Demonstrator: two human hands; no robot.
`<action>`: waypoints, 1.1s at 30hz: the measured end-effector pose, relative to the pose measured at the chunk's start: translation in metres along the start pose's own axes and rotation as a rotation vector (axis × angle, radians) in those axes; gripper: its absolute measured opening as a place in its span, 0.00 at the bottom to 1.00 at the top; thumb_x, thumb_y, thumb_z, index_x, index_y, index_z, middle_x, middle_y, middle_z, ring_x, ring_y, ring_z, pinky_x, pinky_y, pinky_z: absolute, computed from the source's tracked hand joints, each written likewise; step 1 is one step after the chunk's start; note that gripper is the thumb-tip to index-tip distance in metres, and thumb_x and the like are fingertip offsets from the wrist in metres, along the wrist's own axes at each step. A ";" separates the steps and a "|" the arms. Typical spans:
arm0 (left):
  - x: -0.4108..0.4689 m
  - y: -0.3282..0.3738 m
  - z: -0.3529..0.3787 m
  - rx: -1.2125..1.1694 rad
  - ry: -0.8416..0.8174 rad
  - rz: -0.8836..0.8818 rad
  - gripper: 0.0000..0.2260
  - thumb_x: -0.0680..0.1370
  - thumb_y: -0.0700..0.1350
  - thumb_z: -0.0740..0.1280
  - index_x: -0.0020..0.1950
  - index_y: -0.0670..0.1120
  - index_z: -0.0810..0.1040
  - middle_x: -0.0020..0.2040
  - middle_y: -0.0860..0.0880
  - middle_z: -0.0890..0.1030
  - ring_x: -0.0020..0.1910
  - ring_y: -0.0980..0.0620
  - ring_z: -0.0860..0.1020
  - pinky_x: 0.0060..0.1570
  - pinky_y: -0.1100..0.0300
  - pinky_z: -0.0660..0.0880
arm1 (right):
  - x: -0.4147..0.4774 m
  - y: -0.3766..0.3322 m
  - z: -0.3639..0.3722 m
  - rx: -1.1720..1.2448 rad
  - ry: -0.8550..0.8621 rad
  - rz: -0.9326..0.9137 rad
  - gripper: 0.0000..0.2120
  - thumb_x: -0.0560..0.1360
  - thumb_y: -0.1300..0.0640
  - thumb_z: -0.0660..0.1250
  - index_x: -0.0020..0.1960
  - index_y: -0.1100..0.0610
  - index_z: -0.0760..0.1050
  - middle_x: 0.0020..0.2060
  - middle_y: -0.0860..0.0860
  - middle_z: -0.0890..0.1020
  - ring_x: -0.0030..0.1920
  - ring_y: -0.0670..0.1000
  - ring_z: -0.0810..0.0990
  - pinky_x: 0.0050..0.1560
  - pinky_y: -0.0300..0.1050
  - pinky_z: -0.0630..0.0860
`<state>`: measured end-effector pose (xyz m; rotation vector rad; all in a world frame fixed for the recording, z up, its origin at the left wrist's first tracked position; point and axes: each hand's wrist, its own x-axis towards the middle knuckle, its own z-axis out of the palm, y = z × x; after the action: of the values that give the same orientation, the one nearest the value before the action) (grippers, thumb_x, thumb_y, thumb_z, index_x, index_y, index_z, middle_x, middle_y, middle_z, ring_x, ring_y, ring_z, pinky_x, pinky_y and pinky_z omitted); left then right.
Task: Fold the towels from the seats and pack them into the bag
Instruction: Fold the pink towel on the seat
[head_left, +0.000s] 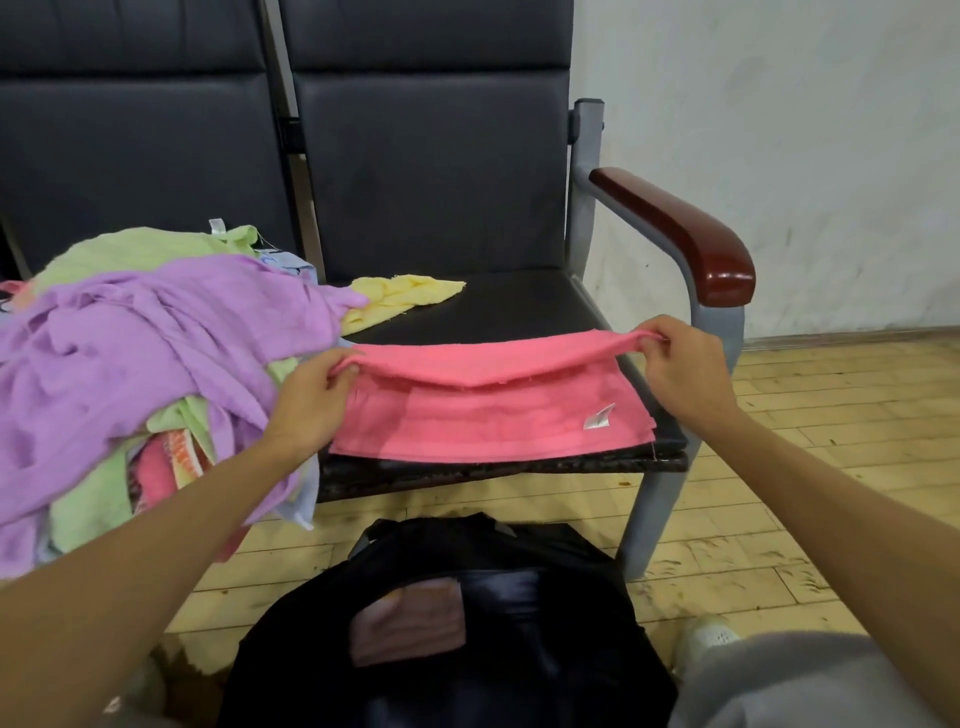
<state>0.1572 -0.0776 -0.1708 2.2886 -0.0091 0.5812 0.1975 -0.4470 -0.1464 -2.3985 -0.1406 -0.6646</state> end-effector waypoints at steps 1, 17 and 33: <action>-0.004 0.003 -0.005 -0.027 0.014 -0.004 0.10 0.81 0.37 0.61 0.56 0.43 0.81 0.48 0.49 0.81 0.49 0.51 0.77 0.49 0.60 0.68 | -0.005 0.001 -0.005 -0.009 -0.001 -0.026 0.09 0.80 0.63 0.62 0.54 0.62 0.80 0.43 0.55 0.83 0.40 0.49 0.76 0.36 0.29 0.65; -0.020 -0.002 -0.006 0.295 -0.237 -0.224 0.09 0.78 0.40 0.63 0.52 0.38 0.81 0.50 0.41 0.81 0.53 0.40 0.78 0.48 0.57 0.70 | -0.030 -0.002 -0.010 -0.192 -0.371 0.073 0.12 0.78 0.57 0.67 0.58 0.62 0.78 0.52 0.56 0.82 0.51 0.54 0.79 0.52 0.43 0.73; 0.004 0.027 -0.004 -0.408 -0.226 -0.884 0.06 0.74 0.30 0.62 0.48 0.37 0.73 0.40 0.41 0.77 0.35 0.45 0.76 0.28 0.58 0.78 | -0.014 -0.017 0.006 0.061 -0.506 0.590 0.11 0.69 0.61 0.75 0.42 0.64 0.74 0.45 0.60 0.80 0.43 0.56 0.78 0.44 0.50 0.75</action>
<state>0.1539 -0.0936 -0.1481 1.7087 0.6739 -0.1368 0.1836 -0.4289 -0.1481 -2.3264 0.3237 0.2159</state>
